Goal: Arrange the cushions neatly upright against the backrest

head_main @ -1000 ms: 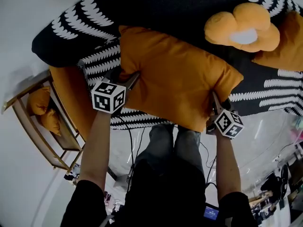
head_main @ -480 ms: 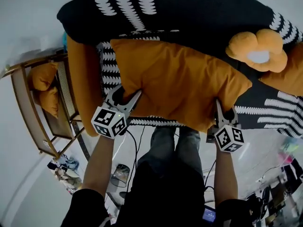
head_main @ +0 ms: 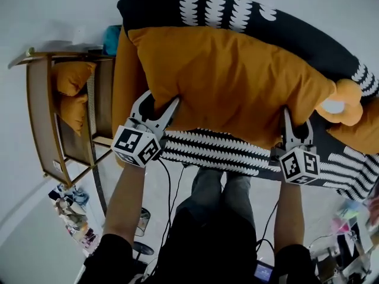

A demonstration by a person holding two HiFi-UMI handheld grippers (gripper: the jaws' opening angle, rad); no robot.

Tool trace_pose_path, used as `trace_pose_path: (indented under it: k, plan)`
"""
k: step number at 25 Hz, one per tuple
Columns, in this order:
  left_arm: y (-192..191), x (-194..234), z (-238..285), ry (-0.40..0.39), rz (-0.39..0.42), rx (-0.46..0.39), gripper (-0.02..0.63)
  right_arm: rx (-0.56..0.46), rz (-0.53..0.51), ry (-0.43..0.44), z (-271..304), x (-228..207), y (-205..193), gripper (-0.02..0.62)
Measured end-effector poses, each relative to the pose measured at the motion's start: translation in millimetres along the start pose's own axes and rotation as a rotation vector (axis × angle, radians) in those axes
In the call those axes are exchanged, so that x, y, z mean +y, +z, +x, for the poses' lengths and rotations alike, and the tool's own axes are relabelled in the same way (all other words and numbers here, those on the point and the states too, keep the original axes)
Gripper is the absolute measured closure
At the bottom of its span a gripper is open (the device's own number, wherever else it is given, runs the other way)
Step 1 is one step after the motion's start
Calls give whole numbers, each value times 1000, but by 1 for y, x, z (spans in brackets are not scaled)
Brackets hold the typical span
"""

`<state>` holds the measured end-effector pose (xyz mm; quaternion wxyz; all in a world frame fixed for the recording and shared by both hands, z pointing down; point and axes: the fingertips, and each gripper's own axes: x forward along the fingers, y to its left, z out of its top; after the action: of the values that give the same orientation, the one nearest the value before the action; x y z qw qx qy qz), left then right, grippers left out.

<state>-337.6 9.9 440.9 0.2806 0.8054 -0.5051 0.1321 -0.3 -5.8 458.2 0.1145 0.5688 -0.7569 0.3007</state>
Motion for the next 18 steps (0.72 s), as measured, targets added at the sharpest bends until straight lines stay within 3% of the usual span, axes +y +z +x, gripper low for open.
trace_pose_path:
  k: [5,8,13,18]
  plan:
    - [51,25,5,3,44,-117,360,-130,-34,16,29,20,46,364]
    - [61,38,17,0,49,-152,342,-180,-75,7,45,20,57,351]
    - [45,57,48,16,55,-110,307,-146,-102,-35,70,5,48,330]
    - [20,76,71,97,69,-17,282,-117,-106,-78,86,-2,29,304]
